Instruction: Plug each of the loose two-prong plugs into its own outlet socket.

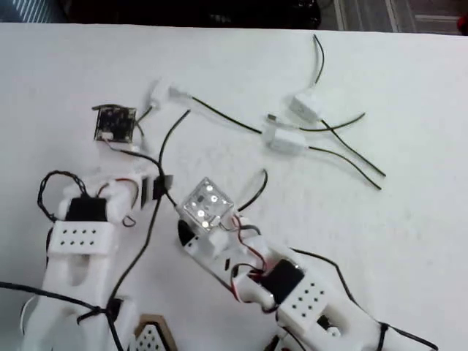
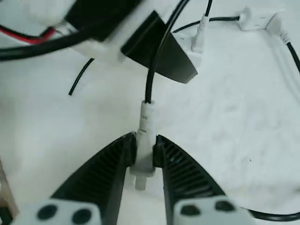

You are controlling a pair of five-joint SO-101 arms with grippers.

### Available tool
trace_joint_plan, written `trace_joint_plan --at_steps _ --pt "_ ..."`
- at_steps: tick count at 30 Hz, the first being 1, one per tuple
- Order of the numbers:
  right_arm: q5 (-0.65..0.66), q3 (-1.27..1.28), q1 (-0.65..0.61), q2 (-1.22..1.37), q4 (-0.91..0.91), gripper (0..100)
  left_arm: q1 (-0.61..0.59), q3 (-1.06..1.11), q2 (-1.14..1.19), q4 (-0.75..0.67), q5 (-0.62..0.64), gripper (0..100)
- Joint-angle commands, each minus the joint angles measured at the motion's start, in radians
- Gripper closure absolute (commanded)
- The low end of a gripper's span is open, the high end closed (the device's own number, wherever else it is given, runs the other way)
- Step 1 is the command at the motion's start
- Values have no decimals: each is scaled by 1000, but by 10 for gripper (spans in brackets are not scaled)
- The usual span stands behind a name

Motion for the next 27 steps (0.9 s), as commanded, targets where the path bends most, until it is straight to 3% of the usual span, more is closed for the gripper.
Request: trace_joint_plan --at_steps 1,8,16,27 --pt "-21 -46 -8 -73 38 981 35 -75 -25 32 31 680" --pt "-26 -48 -7 45 -4 981 137 -155 -137 272 29 680" --pt "-28 -52 42 111 -41 981 213 -28 -387 310 -21 680" --pt "-89 -58 36 199 -2 981 -131 68 -363 180 -21 683"
